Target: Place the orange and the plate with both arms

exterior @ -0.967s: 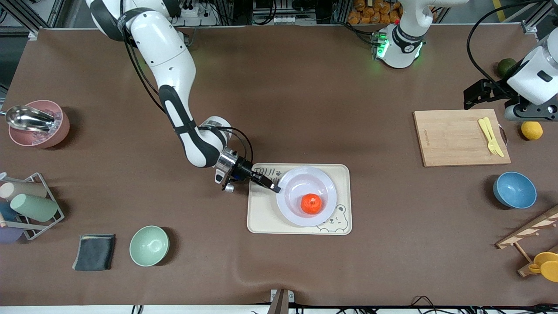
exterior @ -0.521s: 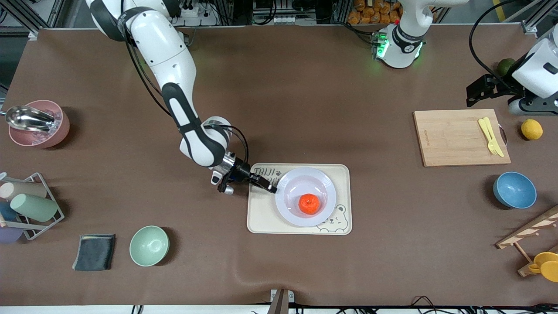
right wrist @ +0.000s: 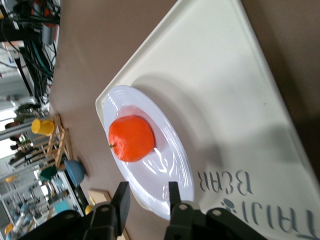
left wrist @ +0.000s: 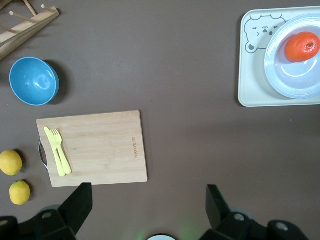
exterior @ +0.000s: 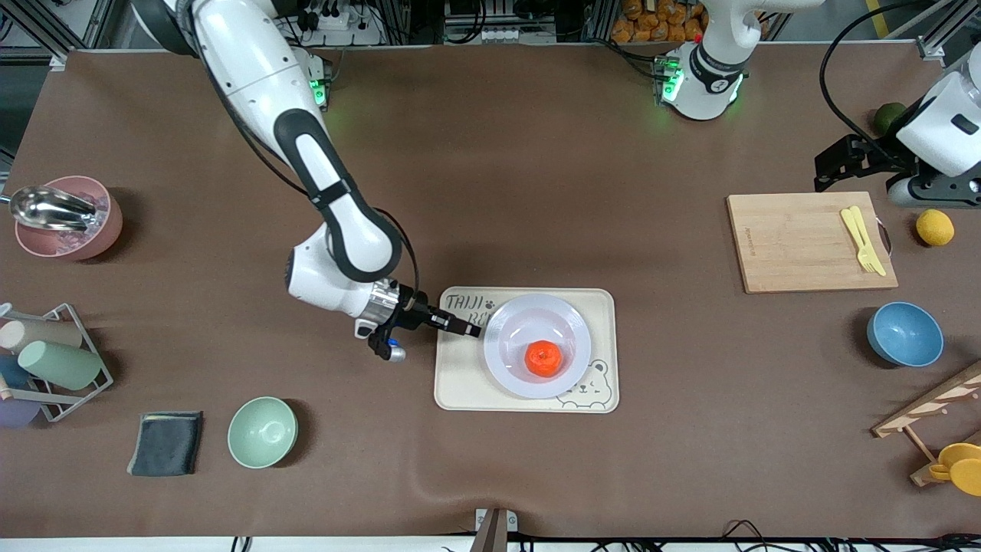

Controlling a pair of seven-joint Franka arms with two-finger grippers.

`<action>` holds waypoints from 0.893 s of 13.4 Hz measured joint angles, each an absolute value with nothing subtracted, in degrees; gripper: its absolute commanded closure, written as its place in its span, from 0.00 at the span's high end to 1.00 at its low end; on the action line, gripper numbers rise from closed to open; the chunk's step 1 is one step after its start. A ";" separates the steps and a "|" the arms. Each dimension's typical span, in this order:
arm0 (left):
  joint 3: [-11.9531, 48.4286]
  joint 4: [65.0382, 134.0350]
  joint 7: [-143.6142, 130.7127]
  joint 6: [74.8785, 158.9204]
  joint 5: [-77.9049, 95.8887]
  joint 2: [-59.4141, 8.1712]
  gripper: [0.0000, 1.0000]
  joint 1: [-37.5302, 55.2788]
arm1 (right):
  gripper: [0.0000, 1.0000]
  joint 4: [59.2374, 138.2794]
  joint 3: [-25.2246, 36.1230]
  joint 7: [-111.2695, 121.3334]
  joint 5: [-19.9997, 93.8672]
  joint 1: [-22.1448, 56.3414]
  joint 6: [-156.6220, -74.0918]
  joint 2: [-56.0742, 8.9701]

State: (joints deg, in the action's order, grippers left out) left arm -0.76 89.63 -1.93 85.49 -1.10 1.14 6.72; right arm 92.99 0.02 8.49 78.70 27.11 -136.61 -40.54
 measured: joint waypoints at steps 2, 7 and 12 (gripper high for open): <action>-0.69 89.49 -1.93 85.50 -1.10 1.13 1.00 6.74 | 0.49 93.08 0.30 7.20 71.08 22.73 -129.54 -39.15; -0.73 89.39 -1.99 85.50 -1.10 1.05 1.00 6.69 | 0.87 93.04 3.50 4.65 47.93 14.75 -113.62 -33.08; -0.72 89.32 -2.00 85.50 -1.10 1.00 1.00 6.69 | 0.90 92.79 4.93 16.48 28.94 5.89 -104.18 -28.47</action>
State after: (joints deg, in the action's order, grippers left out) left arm -0.72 89.32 -2.00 85.50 -1.10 1.00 6.69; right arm 92.79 4.93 16.48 28.94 5.89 -104.18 -28.47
